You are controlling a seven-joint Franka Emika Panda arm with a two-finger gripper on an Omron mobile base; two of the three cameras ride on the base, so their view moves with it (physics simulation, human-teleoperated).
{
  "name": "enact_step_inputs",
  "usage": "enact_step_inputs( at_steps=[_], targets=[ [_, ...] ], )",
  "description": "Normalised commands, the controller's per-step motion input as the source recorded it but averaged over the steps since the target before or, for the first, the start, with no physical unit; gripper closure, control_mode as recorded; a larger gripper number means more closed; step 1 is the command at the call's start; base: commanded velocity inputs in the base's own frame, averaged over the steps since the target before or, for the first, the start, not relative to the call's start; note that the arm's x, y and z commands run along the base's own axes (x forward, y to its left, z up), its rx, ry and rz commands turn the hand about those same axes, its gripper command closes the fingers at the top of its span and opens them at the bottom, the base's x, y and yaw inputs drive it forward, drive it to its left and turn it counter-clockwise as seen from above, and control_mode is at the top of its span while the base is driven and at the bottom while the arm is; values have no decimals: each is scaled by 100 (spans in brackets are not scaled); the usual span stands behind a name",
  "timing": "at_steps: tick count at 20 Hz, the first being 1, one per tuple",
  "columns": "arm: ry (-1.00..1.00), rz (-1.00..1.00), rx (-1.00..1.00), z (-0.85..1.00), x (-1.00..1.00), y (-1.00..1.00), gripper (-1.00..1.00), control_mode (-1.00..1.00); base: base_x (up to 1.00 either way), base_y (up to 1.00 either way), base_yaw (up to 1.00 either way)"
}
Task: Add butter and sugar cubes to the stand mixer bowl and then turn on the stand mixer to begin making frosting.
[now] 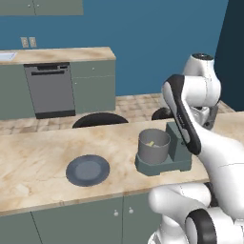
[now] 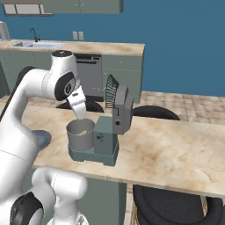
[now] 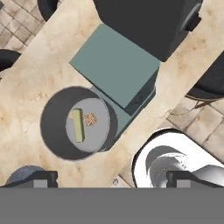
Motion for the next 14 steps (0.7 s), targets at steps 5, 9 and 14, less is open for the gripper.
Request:
enact_step_inputs(
  at_steps=[5, 9, 14],
  targets=[
    [-8, 0, 12, 46, -27, -95, -100, -100, 0, 0, 0],
    [-12, 0, 13, 22, -9, -95, -100, -100, 0, 0, 0],
    [-11, 0, 12, 3, -1, -88, -100, -100, 0, 0, 0]
  ],
)
